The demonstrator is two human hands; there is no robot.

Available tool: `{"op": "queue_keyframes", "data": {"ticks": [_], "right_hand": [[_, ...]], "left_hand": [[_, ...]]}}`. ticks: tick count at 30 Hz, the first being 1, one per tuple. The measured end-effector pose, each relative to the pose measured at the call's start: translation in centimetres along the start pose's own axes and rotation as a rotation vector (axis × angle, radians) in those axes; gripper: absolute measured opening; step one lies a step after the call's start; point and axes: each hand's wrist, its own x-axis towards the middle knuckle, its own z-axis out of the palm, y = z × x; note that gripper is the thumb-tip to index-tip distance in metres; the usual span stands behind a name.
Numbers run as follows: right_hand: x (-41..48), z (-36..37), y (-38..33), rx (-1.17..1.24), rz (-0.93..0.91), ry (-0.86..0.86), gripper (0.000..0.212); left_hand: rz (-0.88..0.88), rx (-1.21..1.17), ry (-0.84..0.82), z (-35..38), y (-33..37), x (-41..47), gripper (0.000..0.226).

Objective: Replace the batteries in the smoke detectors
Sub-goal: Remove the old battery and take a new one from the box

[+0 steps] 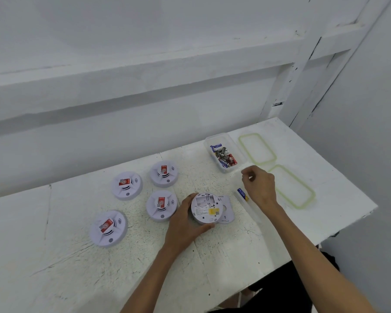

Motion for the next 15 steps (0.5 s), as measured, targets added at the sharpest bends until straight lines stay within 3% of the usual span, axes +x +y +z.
{"op": "queue_keyframes", "data": {"ticks": [7, 12, 15], "right_hand": [[4.9, 3.0, -2.4, -0.144, -0.134, -0.077, 0.023], [7.3, 4.9, -3.1, -0.418, 0.027, -0.235, 0.022], [8.3, 5.4, -3.4, -0.457, 0.106, -0.283, 0.019]], "left_hand": [[-0.032, -0.018, 0.007, 0.5, -0.1, 0.3, 0.1], [-0.055, -0.024, 0.045, 0.8, -0.6, 0.5, 0.095], [-0.057, -0.03, 0.06, 0.7, -0.7, 0.6, 0.092]]}}
